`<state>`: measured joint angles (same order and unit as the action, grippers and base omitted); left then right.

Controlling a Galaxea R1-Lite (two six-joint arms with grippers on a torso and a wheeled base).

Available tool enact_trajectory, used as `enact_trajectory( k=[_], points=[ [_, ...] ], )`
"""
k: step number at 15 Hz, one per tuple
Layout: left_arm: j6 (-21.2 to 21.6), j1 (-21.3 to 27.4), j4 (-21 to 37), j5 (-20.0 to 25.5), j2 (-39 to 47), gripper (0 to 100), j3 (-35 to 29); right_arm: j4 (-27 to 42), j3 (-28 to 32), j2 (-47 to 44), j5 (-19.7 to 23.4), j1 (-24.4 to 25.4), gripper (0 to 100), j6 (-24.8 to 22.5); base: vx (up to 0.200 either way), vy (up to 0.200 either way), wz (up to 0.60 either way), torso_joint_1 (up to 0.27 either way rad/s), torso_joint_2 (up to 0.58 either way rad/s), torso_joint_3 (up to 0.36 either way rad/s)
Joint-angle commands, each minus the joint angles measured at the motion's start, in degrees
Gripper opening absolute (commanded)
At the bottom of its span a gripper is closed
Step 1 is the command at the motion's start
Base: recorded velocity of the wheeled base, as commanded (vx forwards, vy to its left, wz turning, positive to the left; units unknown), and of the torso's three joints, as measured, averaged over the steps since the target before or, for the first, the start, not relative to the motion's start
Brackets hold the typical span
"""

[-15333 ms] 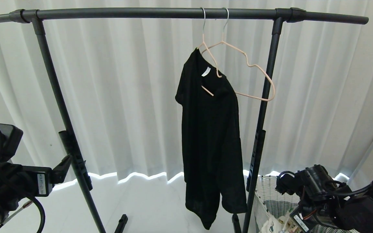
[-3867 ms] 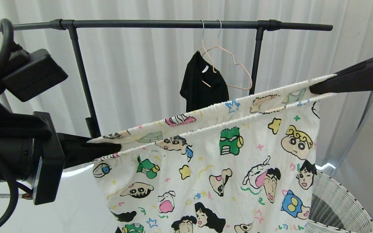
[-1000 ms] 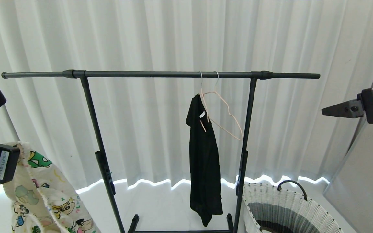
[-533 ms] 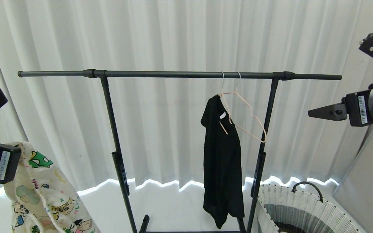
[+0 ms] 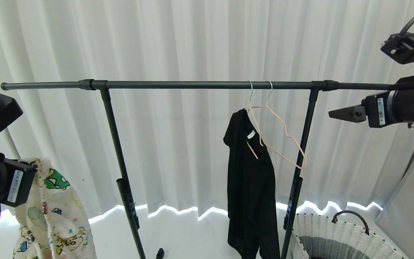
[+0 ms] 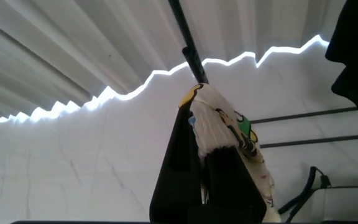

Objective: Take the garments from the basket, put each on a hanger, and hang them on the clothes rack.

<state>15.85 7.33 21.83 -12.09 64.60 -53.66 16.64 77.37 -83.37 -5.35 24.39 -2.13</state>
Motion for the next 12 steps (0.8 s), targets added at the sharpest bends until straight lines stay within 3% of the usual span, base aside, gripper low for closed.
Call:
enact_trajectory(
  k=[1, 6, 12],
  points=[
    [-0.03, 0.5, -0.04, -0.04, 0.09, 0, -0.04, -0.12, -0.03, -2.59, 0.17, -0.22, 100, -0.5, 0.2, 0.0, 0.0, -0.002, 0.0, -0.002],
    [-0.03, 0.5, -0.04, -0.12, 0.18, 0, 0.14, 0.76, -0.12, -5.31, 3.42, 0.92, 100, -1.47, 0.2, 0.0, 0.0, 0.004, 0.0, 0.001],
    [0.06, 0.41, -0.12, -0.21, -0.61, 0, 0.05, 2.7, 0.41, -12.43, 3.51, 2.33, 100, -1.38, 0.0, 0.0, 0.0, 0.0, 0.0, 0.0]
  ],
)
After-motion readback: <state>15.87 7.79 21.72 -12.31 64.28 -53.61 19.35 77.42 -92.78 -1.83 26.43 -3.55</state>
